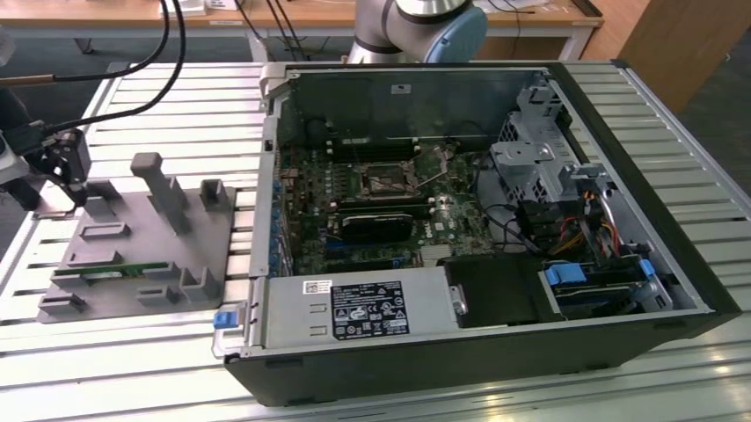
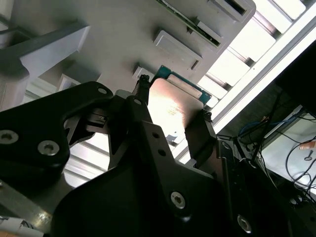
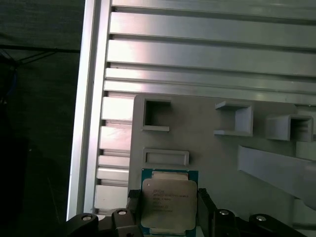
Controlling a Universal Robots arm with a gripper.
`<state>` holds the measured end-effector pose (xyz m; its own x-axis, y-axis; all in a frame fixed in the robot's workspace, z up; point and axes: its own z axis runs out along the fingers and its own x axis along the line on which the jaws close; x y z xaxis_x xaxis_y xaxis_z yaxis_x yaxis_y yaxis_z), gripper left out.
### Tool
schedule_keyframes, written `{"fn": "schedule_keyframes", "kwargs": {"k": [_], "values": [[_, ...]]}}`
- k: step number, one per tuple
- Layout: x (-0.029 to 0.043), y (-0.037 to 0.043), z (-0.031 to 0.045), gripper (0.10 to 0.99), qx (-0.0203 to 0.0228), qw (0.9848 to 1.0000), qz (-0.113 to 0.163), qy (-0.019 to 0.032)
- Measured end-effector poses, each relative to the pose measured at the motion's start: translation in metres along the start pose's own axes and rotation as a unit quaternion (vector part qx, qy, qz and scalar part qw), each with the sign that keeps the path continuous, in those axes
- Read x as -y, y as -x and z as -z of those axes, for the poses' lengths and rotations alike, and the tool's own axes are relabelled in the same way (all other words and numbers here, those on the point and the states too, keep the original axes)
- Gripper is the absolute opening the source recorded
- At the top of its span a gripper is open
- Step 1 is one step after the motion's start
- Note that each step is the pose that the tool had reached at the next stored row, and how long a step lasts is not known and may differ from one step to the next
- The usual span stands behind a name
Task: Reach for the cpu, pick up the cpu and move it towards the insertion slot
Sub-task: 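Pick up the cpu and move it towards the insertion slot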
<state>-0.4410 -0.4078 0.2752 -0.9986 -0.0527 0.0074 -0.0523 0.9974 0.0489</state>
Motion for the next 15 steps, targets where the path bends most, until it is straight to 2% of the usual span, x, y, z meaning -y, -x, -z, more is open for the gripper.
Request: {"fn": "schedule_keyframes", "kwargs": {"k": [15], "values": [[-0.0008,-0.0001,0.0145,0.541,0.0,1.0,0.0,-0.0002]]}}
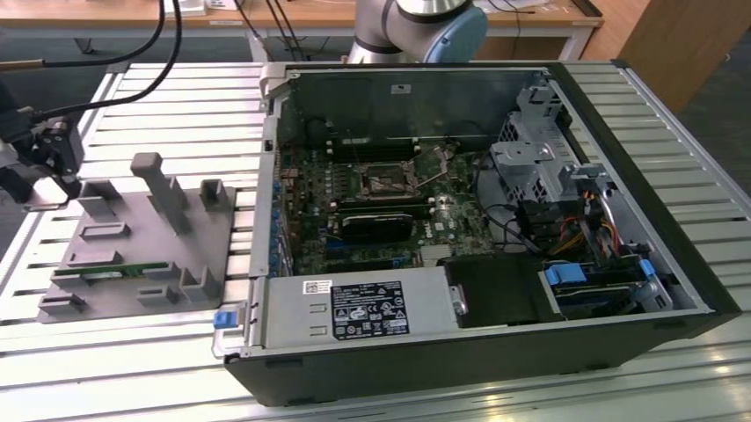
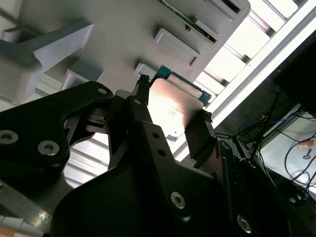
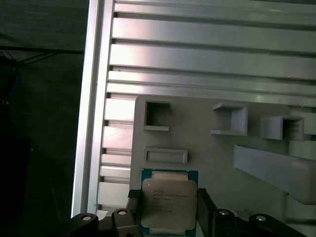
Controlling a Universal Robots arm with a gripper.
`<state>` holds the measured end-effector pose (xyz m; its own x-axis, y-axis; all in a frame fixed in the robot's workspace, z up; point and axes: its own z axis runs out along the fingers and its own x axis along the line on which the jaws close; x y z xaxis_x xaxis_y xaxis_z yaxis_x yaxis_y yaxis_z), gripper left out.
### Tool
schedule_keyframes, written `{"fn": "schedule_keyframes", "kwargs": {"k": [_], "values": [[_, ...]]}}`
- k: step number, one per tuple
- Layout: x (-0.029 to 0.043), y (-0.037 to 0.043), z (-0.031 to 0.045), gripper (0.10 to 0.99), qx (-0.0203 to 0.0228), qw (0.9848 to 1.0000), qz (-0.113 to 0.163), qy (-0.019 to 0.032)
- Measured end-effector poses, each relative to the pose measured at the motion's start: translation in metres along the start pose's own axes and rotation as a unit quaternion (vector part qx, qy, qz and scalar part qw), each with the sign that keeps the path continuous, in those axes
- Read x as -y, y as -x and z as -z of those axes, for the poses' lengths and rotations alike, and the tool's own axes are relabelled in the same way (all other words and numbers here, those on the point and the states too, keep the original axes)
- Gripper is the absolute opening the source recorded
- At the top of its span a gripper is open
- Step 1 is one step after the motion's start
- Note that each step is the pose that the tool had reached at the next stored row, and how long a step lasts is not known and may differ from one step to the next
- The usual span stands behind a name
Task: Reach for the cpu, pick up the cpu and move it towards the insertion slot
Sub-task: 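Pick up the cpu and move it towards the insertion slot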
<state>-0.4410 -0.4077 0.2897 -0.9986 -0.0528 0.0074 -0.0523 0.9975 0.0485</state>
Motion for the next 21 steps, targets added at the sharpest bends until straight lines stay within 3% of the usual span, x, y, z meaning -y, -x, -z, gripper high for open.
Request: {"fn": "schedule_keyframes", "kwargs": {"k": [21], "values": [[-0.0023,-0.0002,0.0292,0.541,0.0,1.0,0.0,-0.0004]]}}
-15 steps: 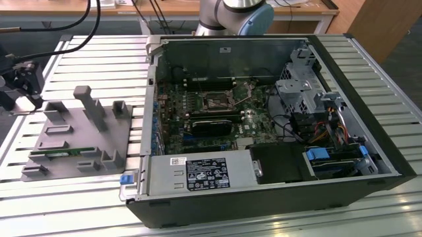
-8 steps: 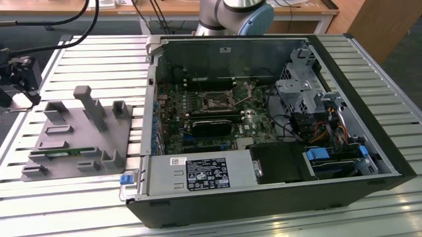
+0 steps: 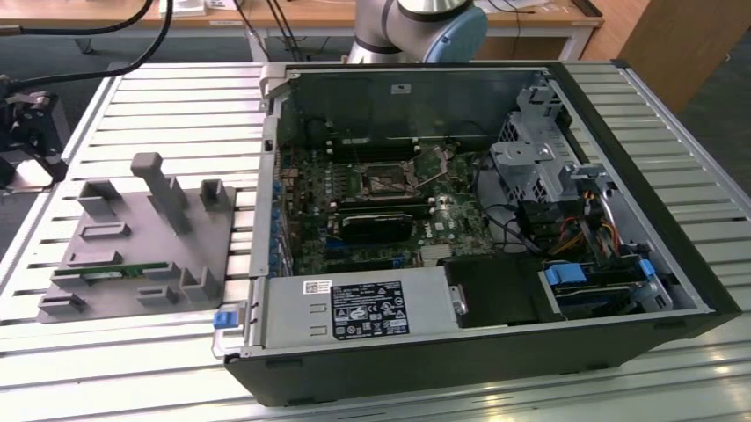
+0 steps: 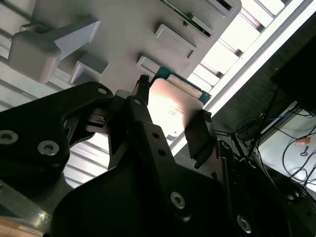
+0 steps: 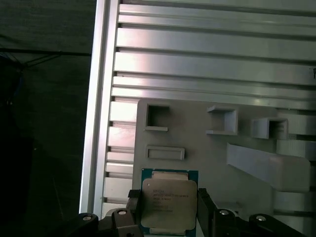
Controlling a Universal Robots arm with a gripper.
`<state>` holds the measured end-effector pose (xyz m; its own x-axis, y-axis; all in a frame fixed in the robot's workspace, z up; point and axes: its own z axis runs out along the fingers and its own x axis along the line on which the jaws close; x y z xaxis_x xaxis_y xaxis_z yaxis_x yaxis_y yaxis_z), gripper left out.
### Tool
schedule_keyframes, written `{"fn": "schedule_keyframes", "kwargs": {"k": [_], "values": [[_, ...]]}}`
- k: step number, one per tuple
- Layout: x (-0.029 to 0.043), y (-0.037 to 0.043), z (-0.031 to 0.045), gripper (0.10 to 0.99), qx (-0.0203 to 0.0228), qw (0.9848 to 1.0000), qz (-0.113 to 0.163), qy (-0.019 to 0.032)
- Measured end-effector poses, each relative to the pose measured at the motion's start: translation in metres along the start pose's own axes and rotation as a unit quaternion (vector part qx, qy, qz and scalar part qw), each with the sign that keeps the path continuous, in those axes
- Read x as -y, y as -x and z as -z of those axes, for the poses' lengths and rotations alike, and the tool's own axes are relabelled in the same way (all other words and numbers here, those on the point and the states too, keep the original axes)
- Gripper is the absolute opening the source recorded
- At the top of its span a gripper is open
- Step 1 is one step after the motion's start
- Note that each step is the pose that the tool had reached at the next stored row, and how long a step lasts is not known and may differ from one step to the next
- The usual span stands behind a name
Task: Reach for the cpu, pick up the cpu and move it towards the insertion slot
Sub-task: 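Pick up the cpu and move it towards the insertion slot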
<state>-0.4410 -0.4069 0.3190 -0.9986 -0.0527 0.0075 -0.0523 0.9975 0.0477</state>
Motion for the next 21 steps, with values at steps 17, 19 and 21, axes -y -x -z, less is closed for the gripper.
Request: {"fn": "schedule_keyframes", "kwargs": {"k": [17,19,21], "values": [[-0.0012,-0.0001,0.0205,0.541,0.0,1.0,0.0,0.0],[-0.0014,-0.0002,0.0227,0.541,0.0,1.0,0.0,0.0],[-0.0015,-0.0002,0.0251,0.541,0.0,1.0,0.0,0.0]]}}
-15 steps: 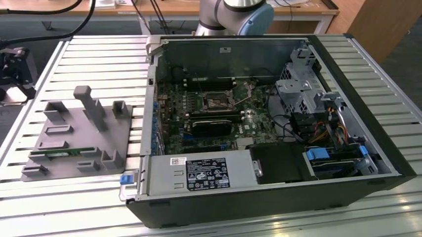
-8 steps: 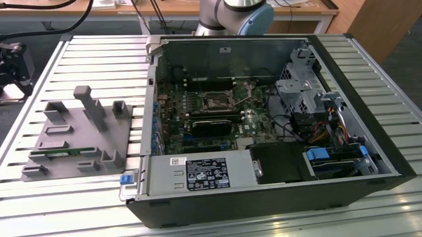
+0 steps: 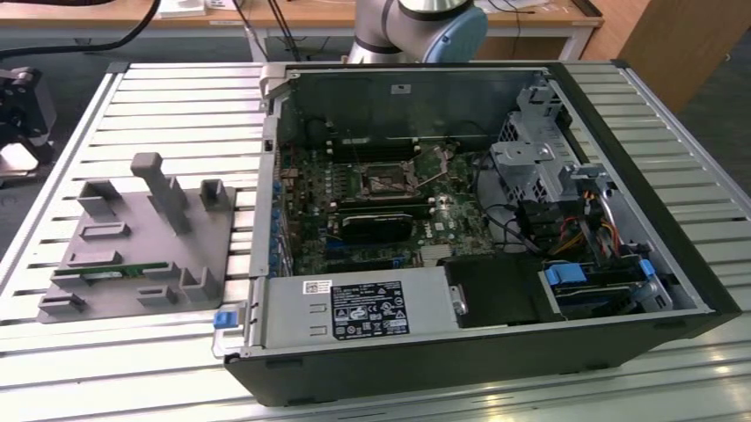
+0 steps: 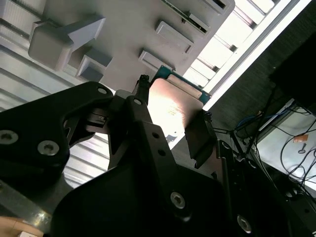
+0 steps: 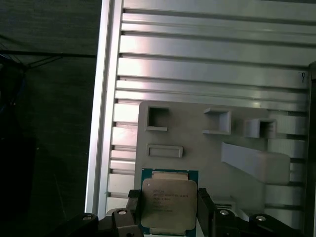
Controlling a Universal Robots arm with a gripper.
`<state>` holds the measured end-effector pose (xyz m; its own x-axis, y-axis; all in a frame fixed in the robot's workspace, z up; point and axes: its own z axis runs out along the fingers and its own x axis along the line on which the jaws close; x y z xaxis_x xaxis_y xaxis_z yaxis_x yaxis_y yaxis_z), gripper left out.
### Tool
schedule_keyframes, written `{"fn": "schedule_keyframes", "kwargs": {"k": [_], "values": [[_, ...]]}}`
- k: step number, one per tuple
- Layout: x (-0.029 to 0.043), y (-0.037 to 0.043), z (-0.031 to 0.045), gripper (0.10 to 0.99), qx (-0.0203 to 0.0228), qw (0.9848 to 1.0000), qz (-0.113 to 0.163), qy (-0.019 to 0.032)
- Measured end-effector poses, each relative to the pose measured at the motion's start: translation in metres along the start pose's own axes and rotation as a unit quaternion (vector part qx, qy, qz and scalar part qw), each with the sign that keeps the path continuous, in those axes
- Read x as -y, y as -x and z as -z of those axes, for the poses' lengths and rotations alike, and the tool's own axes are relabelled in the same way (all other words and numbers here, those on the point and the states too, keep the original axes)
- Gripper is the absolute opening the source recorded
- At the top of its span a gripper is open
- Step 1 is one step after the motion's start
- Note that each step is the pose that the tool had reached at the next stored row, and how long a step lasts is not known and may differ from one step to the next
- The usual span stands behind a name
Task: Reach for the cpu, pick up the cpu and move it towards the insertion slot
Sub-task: 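Pick up the cpu and move it towards the insertion slot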
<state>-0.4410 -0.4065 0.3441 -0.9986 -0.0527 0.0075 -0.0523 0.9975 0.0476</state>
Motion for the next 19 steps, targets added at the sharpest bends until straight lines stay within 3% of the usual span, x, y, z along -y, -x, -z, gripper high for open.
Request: {"fn": "schedule_keyframes", "kwargs": {"k": [9,19], "values": [[-0.0007,-0.0001,0.0102,0.541,0.0001,1.0,0.0,0.0],[-0.0021,-0.0002,0.0314,0.541,0.0,1.0,0.0,-0.0009]]}}
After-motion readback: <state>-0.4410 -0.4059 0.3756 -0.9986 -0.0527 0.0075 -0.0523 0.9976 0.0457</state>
